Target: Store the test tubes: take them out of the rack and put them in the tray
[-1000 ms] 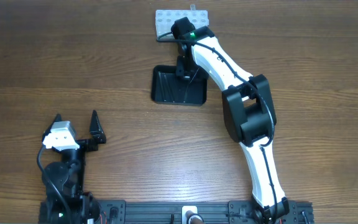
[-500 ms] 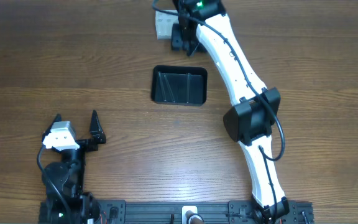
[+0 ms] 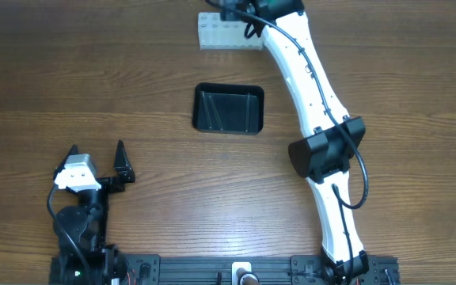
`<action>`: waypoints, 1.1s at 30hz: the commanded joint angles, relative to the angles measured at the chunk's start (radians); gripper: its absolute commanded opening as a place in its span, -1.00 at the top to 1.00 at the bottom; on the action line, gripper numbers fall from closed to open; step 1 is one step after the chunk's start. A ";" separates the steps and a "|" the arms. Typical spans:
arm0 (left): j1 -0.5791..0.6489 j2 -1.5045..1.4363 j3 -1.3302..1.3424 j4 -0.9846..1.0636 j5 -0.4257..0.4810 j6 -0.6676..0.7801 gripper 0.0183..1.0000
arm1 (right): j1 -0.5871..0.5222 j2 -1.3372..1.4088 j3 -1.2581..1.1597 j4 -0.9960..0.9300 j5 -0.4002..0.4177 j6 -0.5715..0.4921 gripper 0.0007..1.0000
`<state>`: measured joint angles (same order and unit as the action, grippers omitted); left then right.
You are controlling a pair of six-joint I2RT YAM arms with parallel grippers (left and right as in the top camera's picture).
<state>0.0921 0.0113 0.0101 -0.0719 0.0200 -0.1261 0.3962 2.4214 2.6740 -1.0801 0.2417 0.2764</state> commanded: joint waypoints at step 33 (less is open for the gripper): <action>0.005 -0.002 -0.004 -0.004 0.013 0.014 -1.00 | 0.009 0.275 -0.007 0.284 0.127 -0.189 -0.92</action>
<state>0.0921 0.0109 0.0101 -0.0719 0.0200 -0.1261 0.4011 2.6625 2.6720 -0.8047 0.3412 0.0998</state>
